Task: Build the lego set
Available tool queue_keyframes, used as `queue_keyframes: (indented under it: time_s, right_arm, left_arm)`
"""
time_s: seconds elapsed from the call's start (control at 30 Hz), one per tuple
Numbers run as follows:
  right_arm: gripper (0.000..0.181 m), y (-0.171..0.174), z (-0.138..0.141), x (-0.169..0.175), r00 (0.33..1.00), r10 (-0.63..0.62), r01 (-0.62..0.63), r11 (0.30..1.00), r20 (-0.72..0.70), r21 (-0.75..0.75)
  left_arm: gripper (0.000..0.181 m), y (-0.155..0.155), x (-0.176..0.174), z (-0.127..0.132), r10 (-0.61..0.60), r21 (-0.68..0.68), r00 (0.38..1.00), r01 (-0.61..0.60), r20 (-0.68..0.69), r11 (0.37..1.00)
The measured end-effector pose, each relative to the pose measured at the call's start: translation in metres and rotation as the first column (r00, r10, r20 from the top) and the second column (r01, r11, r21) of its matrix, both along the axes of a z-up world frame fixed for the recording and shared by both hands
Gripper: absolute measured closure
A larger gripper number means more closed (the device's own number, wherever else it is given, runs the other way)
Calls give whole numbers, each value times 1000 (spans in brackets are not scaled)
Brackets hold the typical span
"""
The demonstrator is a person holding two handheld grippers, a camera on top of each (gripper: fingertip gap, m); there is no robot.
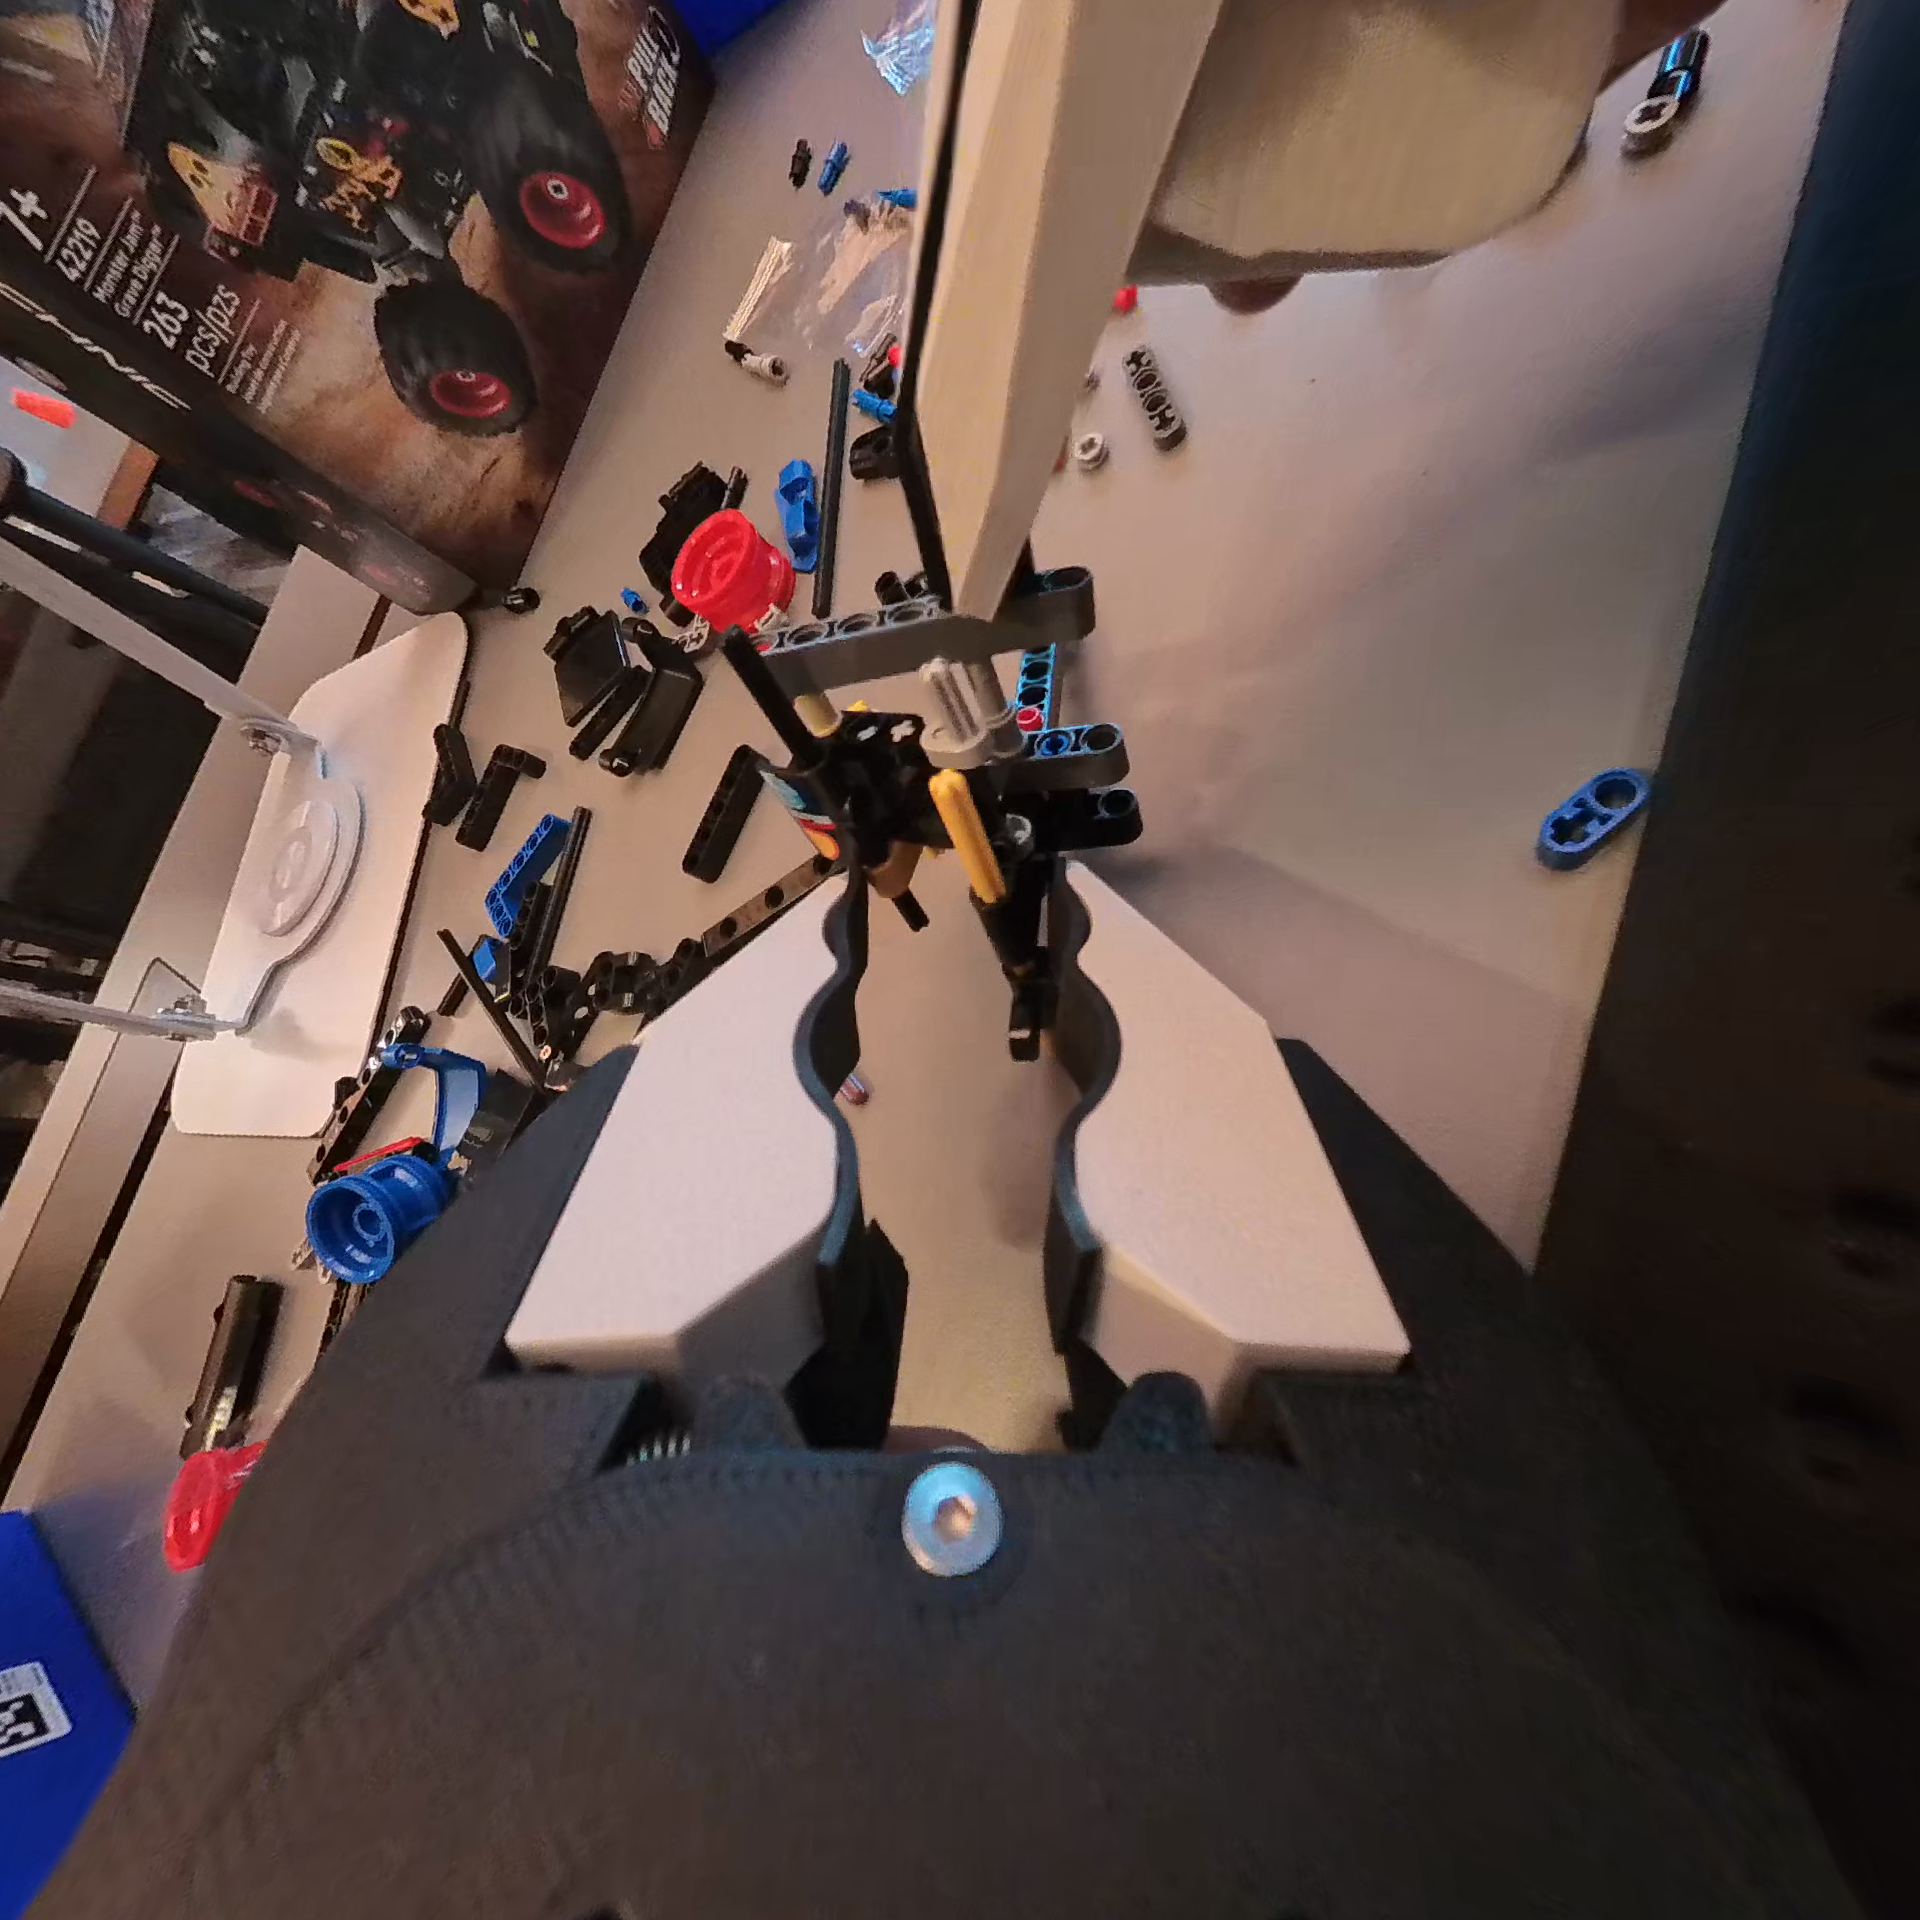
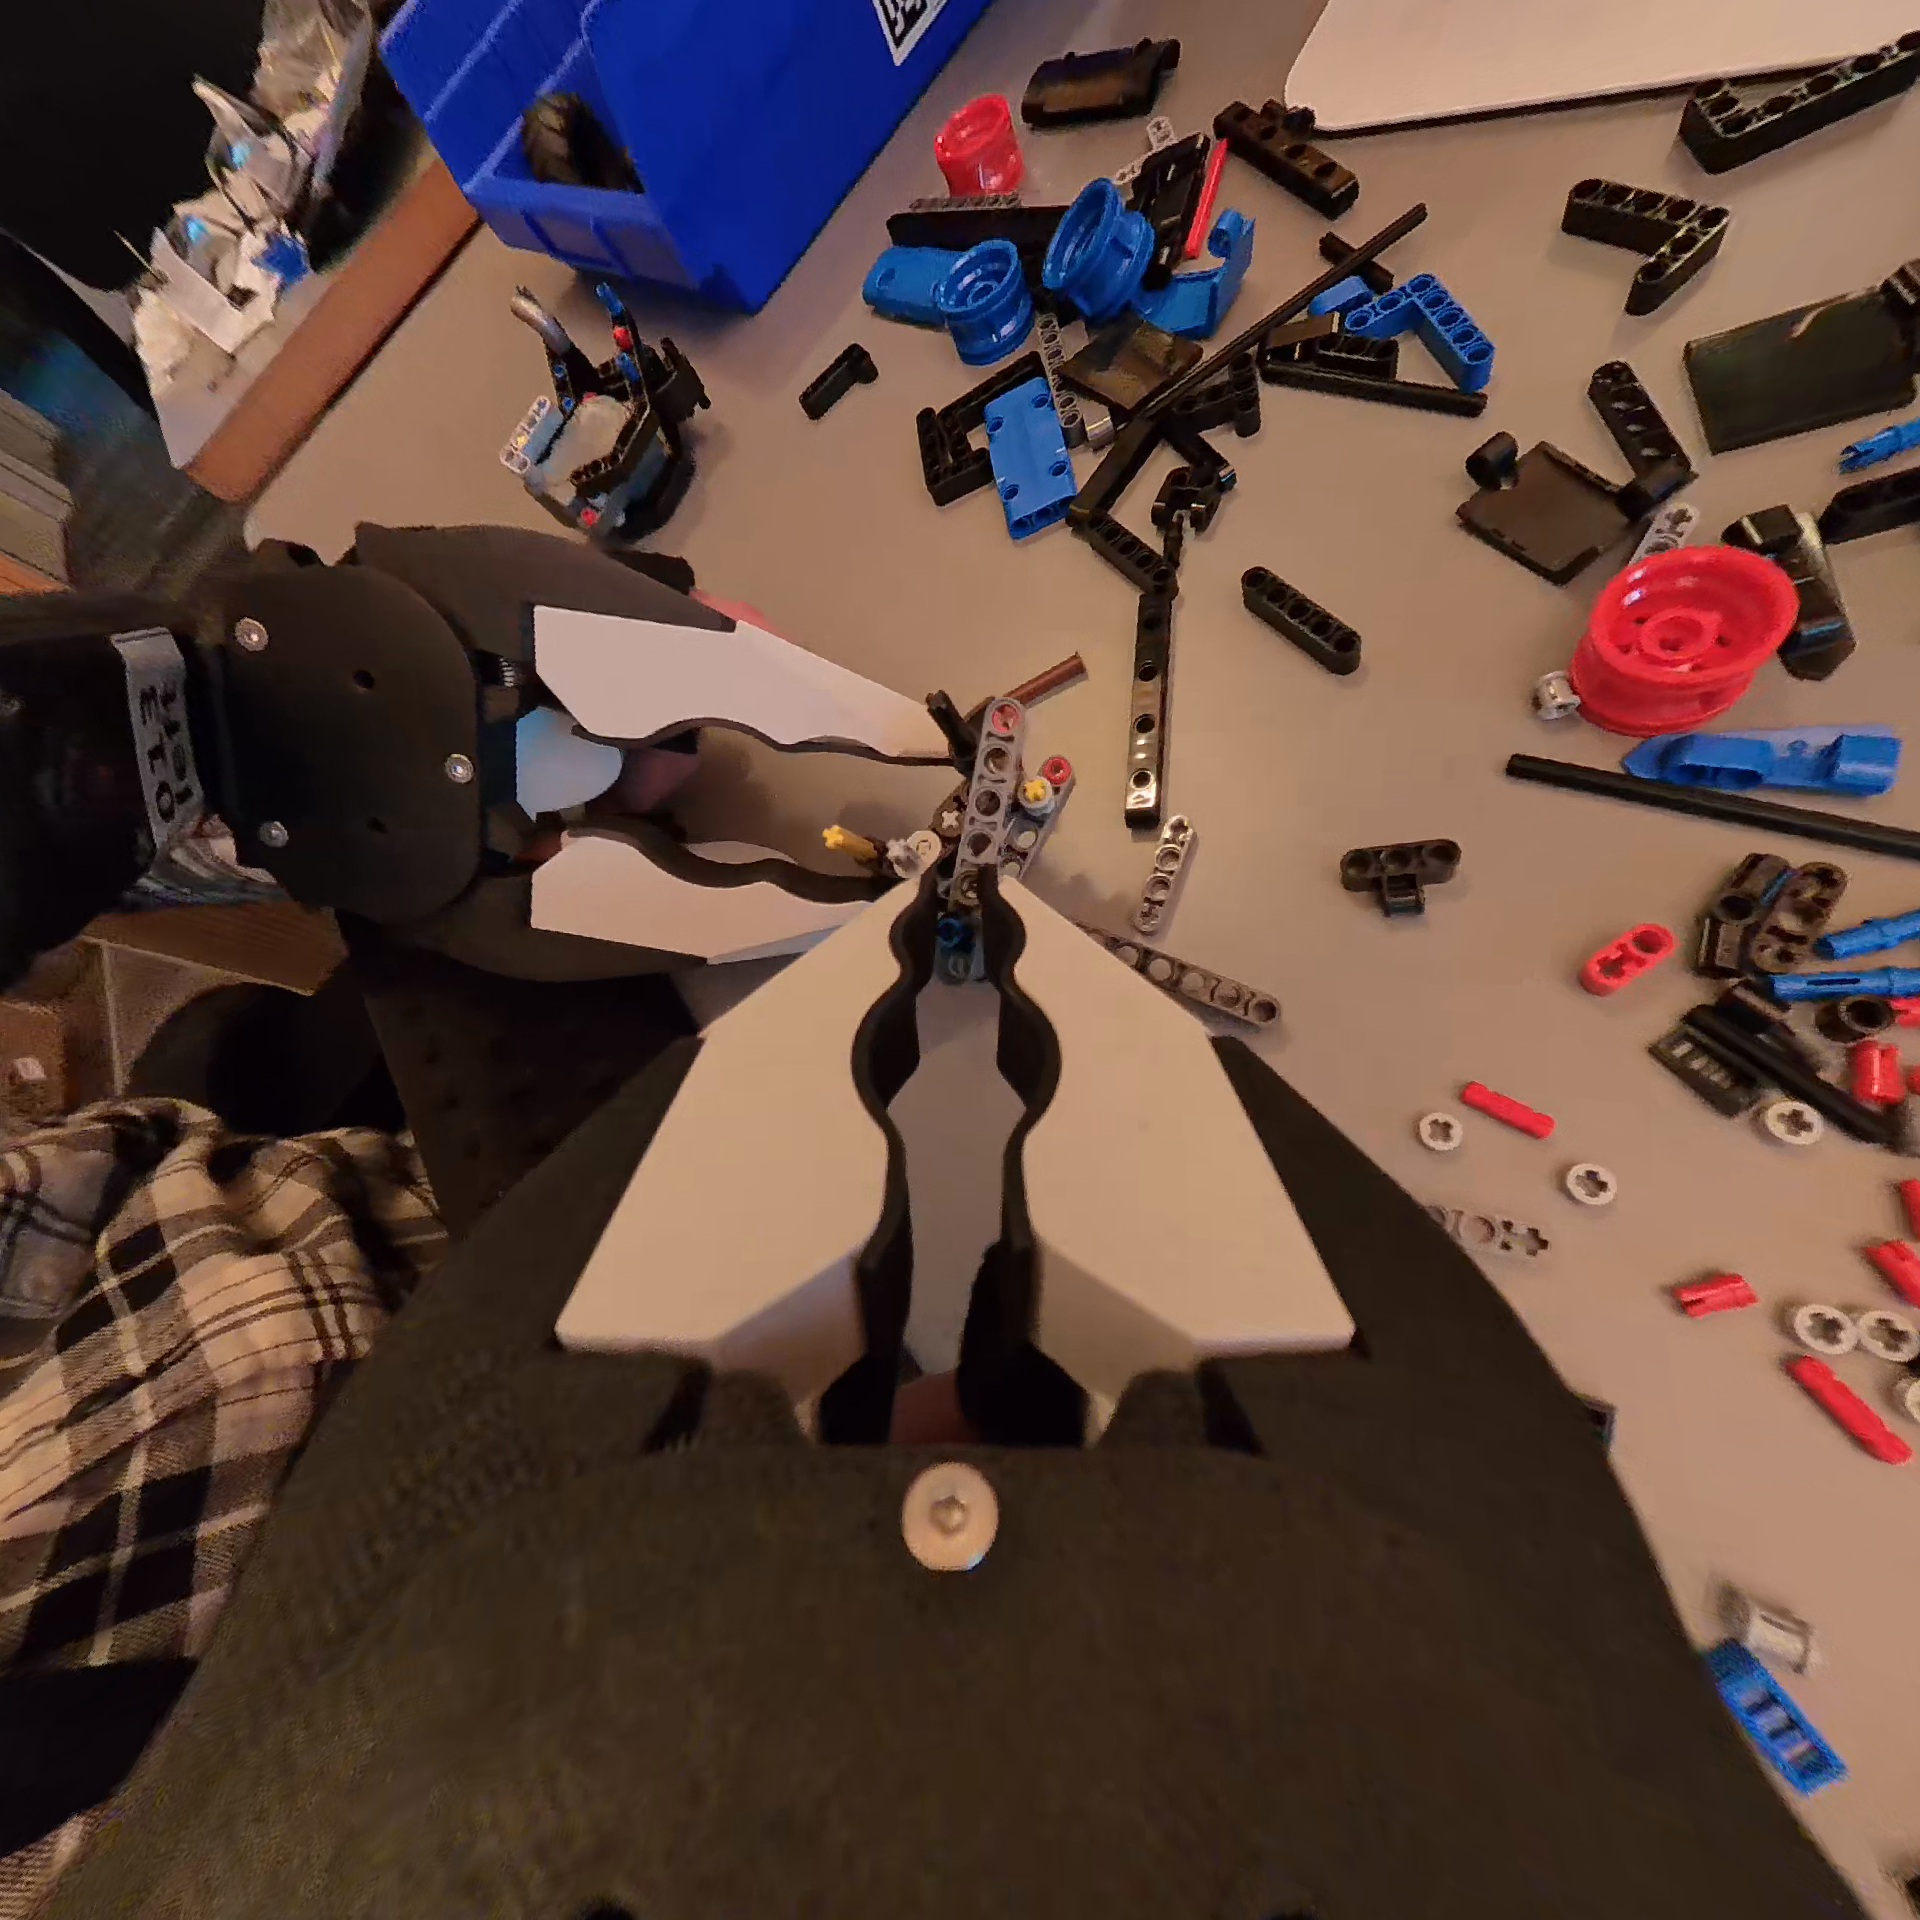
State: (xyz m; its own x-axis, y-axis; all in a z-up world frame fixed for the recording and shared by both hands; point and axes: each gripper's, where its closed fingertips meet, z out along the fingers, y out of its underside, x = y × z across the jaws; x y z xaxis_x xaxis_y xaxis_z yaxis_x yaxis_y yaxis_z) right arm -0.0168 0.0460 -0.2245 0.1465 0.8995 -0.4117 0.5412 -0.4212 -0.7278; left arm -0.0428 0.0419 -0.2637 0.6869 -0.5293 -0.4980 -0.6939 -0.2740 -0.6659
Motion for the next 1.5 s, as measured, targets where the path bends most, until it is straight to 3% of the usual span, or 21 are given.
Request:
queue_keyframes:
  time_s: [0.23, 0.6, 0.87, 1.23, 1.5]
  right_arm:
    - [176, 3, 1, -1, 999, -32, 30, 998, -34, -62]
    - [179, 3, -1, 1, 1000, -27, 28, 999, -4, 31]
    - [180, 4, -3, -2, 992, 41, -59, 987, 118, 149]
    - [180, 5, -7, -4, 948, 189, -229, 964, 256, 135]
    - [180, 8, -4, -7, 986, 109, -132, 973, 129, 187]
  left_arm:
    - [150, 1, 0, 0, 3, -2, 1000, -3, 4, 1000]
    - [150, 1, 0, 0, 1, 13, 1000, 0, -27, 1000]
    - [151, 1, 0, -1, 4, 10, 999, -4, -33, 1000]
    - [152, 3, -3, -2, 11, 14, 998, -10, -56, 1000]
    - [151, 5, -7, -1, 23, 25, 998, -22, -53, 999]
